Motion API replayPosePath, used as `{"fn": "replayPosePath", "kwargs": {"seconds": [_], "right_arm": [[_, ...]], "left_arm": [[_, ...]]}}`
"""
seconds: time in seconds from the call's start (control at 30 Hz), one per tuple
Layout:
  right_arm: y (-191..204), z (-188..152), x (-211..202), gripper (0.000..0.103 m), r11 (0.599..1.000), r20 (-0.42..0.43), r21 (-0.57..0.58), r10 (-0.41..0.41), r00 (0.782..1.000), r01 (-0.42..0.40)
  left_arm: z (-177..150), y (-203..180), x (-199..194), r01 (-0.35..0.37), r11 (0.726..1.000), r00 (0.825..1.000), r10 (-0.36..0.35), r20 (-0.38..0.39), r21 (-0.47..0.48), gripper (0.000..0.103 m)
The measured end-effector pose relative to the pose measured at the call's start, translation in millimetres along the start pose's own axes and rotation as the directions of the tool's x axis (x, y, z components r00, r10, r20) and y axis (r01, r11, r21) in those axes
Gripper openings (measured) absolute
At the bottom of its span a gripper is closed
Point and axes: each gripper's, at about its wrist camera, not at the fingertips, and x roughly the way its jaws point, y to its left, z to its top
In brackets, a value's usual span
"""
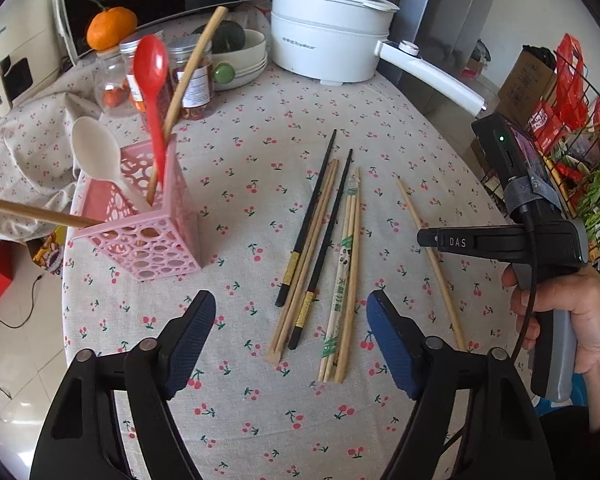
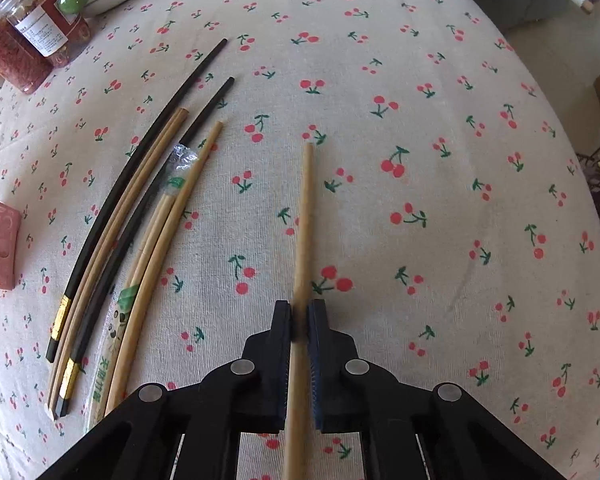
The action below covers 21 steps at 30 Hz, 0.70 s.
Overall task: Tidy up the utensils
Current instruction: 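Lift the wooden chopstick with the right tool over the pink holder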
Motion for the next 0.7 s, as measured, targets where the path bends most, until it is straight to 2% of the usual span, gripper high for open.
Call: {"fn": "replayPosePath", "kwargs": {"seconds": [0.07,0.1,0.17,0.27,0.47,0.57,0.7], "right_arm": [[-10.0,-3.5,-7.1,0.005,1.0,0.01,0.006,0.029,1.0,-0.029],[-12.0,-5.9,-13.0,0.005,0.999,0.018,0.008,0.041,0.999,-0.041],[-18.6,-11.1,-25.5,0.005,0.997,0.039,0.016,0.073,0.997,-0.074],[-25.0,-15.4,-39.8,0.005,0.992,0.063,0.032,0.12,0.991,-0.122],[-37.8,-14.7,-45.0,0.005,0.985,0.072,0.047,0.165,0.984,-0.168],[-43.8,-13.8,-44.4,0.005,0.982,0.072,0.057,0.174,0.982,-0.179],[-48.4,-12.7,-44.4,0.006,0.981,0.07,0.056,0.182,0.981,-0.186]], "left_arm": [[4.0,-13.5,6.9,0.014,0.999,1.0,-0.014,-0.015,0.039,0.056],[7.1,-19.0,11.6,0.034,0.998,0.999,-0.032,-0.026,0.051,0.052],[17.2,-28.9,22.9,0.078,0.995,0.996,-0.075,-0.048,0.055,0.036],[35.5,-43.5,43.5,0.139,0.988,0.988,-0.134,-0.076,0.063,0.02],[60.7,-61.3,92.4,0.177,0.983,0.972,-0.167,-0.163,0.051,0.011],[64.3,-64.4,111.9,0.126,0.99,0.975,-0.113,-0.191,0.06,0.01],[67.9,-58.9,127.0,0.106,0.994,0.971,-0.096,-0.217,0.035,0.01]]}}
